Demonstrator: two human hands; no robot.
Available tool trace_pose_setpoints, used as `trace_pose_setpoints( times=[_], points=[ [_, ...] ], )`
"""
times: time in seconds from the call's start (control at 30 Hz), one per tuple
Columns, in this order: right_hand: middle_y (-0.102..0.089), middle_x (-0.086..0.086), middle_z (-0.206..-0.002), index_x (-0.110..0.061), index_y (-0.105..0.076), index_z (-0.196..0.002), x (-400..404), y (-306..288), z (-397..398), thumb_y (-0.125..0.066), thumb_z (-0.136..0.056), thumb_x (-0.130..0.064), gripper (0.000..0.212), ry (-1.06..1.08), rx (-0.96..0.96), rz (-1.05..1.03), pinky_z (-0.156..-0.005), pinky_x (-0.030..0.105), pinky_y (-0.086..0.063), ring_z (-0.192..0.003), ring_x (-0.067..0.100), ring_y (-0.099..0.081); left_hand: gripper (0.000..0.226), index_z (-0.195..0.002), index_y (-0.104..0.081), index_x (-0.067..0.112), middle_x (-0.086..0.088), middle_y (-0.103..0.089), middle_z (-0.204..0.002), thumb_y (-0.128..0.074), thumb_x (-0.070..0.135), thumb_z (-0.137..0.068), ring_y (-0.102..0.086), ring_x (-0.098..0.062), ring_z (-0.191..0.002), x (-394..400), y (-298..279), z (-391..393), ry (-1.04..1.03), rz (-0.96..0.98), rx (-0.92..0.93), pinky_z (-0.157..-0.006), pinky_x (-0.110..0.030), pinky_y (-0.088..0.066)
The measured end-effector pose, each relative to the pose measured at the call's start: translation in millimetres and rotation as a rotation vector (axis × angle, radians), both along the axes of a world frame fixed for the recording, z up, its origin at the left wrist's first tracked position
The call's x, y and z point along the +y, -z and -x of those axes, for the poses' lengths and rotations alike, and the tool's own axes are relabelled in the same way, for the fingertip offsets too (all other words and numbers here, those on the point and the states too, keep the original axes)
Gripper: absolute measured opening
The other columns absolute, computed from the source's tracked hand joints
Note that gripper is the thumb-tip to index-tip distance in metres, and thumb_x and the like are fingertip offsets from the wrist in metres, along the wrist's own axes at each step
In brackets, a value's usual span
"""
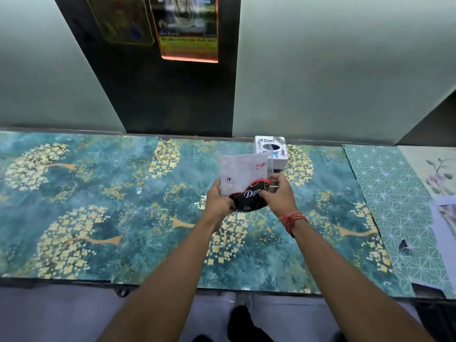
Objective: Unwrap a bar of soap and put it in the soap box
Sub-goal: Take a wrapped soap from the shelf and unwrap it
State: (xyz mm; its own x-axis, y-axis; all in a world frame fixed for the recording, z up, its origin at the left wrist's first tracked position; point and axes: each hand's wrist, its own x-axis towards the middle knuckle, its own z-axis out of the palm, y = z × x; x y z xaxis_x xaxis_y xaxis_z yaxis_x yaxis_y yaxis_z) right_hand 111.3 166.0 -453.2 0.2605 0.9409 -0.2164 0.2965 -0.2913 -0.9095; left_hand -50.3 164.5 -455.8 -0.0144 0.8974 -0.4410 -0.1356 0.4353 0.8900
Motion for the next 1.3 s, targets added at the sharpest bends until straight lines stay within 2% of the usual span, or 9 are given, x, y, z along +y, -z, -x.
trace_pose_setpoints(
  times=[0.2,0.33,0.47,0.57,0.8,0.87,1.0,1.07,1.3],
  points=[
    [-0.065,0.005,-0.099,-0.013,-0.058,-0.111,39.3,3.0,-15.0,-0.076,-0.078,-0.022,0.038,-0.177,-0.111,0.099,-0.071,0.031,-0.054,-0.087,0.022,-0.064,0.064,-0.119,-0.059,0.006,-0.011,-0.07,-0.105,-0.051,-0.032,-0.069,-0.067,-0.023,-0.091,32.5,33.8,10.0,-0.069,0.05,0.083,-0.068,-0.031,-0.059],
    [-0.066,-0.001,-0.093,-0.009,-0.064,-0.112,60.5,-28.2,-6.8,-0.068,-0.086,-0.023,0.029,-0.035,-0.19,-0.221,-0.08,0.021,-0.053,-0.084,0.01,-0.063,0.043,-0.106,-0.065,-0.001,-0.009,-0.067,-0.086,-0.05,-0.027,-0.076,-0.061,-0.019,-0.077,47.1,42.3,22.3,-0.025,0.001,0.249,-0.048,-0.01,-0.049],
    [-0.072,0.007,-0.101,-0.007,-0.07,-0.106,82.5,-36.2,11.9,-0.062,-0.09,-0.013,0.019,-0.292,-0.359,-0.219,-0.084,0.025,-0.054,-0.089,0.014,-0.064,0.037,-0.093,-0.064,0.005,-0.002,-0.063,-0.075,-0.055,-0.027,-0.075,-0.058,-0.014,-0.067,53.4,43.9,29.2,0.062,-0.064,0.289,-0.047,-0.011,-0.047],
    [-0.065,0.01,-0.123,-0.006,-0.063,-0.12,95.2,-23.0,15.5,-0.064,-0.088,-0.017,0.034,-0.489,-0.501,0.026,-0.097,0.032,-0.047,-0.112,0.022,-0.06,0.038,-0.09,-0.064,0.004,-0.001,-0.062,-0.074,-0.056,-0.028,-0.072,-0.058,-0.013,-0.067,53.8,48.7,33.0,0.111,-0.072,0.291,-0.048,-0.009,-0.045],
    [-0.05,0.008,-0.142,-0.011,-0.042,-0.142,110.3,-0.4,7.6,-0.082,-0.072,-0.035,0.084,-0.67,-0.324,0.278,-0.107,0.036,-0.042,-0.129,0.024,-0.05,0.037,-0.089,-0.065,0.008,0.001,-0.064,-0.075,-0.059,-0.026,-0.075,-0.059,-0.008,-0.066,60.8,61.0,44.8,0.125,-0.006,0.275,-0.048,-0.01,-0.047],
    [-0.054,0.007,-0.136,-0.013,-0.048,-0.136,112.4,0.9,8.7,-0.083,-0.07,-0.034,0.077,-0.637,-0.302,0.23,-0.1,0.035,-0.047,-0.122,0.023,-0.054,0.036,-0.079,-0.064,0.011,0.002,-0.063,-0.071,-0.058,-0.024,-0.076,-0.057,-0.008,-0.064,64.0,63.5,45.8,0.13,0.008,0.285,-0.047,-0.011,-0.045],
    [-0.062,0.008,-0.104,-0.012,-0.065,-0.098,107.0,-5.5,15.4,-0.079,-0.07,-0.02,0.033,-0.457,-0.298,-0.071,-0.077,0.031,-0.053,-0.094,0.023,-0.06,0.041,-0.066,-0.06,0.016,0.0,-0.06,-0.064,-0.055,-0.023,-0.079,-0.055,-0.01,-0.058,69.3,67.7,46.1,0.123,0.054,0.275,-0.043,-0.013,-0.044],
    [-0.067,0.009,-0.095,-0.01,-0.067,-0.096,105.0,-8.2,18.2,-0.078,-0.071,-0.023,0.03,-0.52,-0.329,-0.027,-0.074,0.034,-0.055,-0.088,0.026,-0.062,0.039,-0.07,-0.063,0.016,-0.002,-0.064,-0.066,-0.056,-0.021,-0.081,-0.058,-0.011,-0.058,71.0,69.6,46.2,0.118,0.079,0.254,-0.044,-0.016,-0.047],
    [-0.049,0.006,-0.145,-0.013,-0.044,-0.142,109.8,-3.3,8.9,-0.077,-0.075,-0.039,0.079,-0.689,-0.426,0.261,-0.101,0.034,-0.043,-0.127,0.025,-0.051,0.03,-0.1,-0.071,0.003,-0.007,-0.071,-0.079,-0.059,-0.018,-0.082,-0.065,-0.015,-0.066,74.8,76.2,50.8,0.151,0.114,0.212,-0.051,-0.021,-0.054]
  ],
)
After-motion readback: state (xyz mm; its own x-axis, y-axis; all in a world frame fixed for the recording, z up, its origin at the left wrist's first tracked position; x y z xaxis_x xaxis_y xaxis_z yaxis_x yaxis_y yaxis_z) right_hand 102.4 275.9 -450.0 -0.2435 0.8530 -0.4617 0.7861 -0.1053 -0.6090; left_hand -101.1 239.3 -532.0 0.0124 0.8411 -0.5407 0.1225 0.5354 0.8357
